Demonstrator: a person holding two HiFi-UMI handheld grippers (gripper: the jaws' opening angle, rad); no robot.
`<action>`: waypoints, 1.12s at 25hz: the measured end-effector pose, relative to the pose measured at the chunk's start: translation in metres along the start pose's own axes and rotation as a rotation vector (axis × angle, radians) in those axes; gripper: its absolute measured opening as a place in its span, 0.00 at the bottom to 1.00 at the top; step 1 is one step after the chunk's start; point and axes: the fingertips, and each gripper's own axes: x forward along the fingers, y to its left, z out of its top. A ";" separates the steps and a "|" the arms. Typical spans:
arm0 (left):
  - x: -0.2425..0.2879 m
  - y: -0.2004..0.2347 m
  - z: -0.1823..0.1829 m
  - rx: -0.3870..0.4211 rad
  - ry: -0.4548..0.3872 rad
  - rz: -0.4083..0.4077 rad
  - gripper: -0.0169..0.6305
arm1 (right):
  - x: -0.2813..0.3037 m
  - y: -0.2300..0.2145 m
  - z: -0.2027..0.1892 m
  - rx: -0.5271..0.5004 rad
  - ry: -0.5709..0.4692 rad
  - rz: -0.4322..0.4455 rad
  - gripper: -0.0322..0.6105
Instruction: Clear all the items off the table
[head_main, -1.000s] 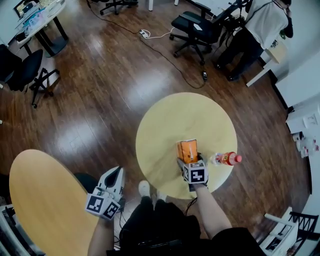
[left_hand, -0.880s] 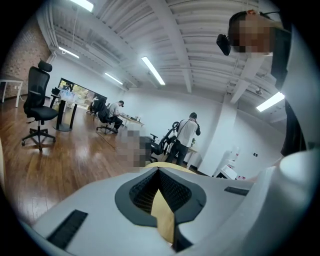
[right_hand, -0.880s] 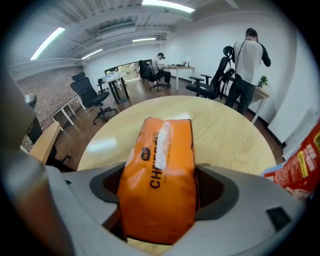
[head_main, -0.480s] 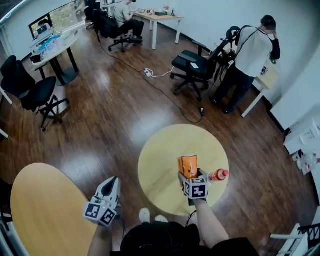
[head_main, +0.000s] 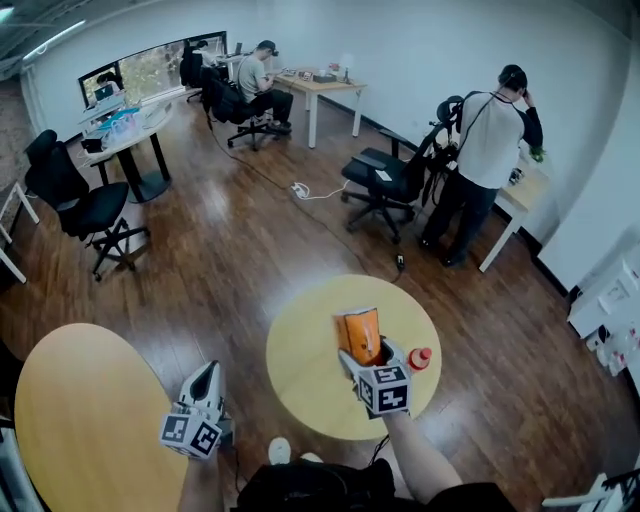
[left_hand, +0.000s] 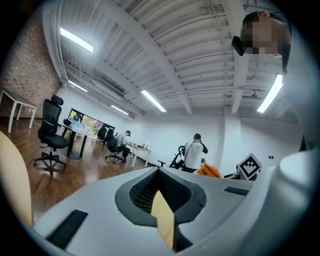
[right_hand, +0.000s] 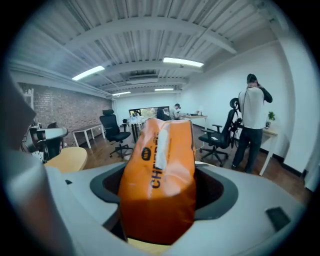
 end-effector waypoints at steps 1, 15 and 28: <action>-0.014 0.001 0.001 0.004 -0.008 0.034 0.01 | 0.001 0.012 0.004 -0.019 -0.009 0.038 0.67; -0.310 0.067 0.064 0.116 -0.207 0.714 0.01 | 0.049 0.306 0.016 -0.323 0.011 0.638 0.67; -0.574 0.109 0.103 0.167 -0.360 1.051 0.01 | -0.026 0.613 -0.040 -0.547 0.011 0.988 0.67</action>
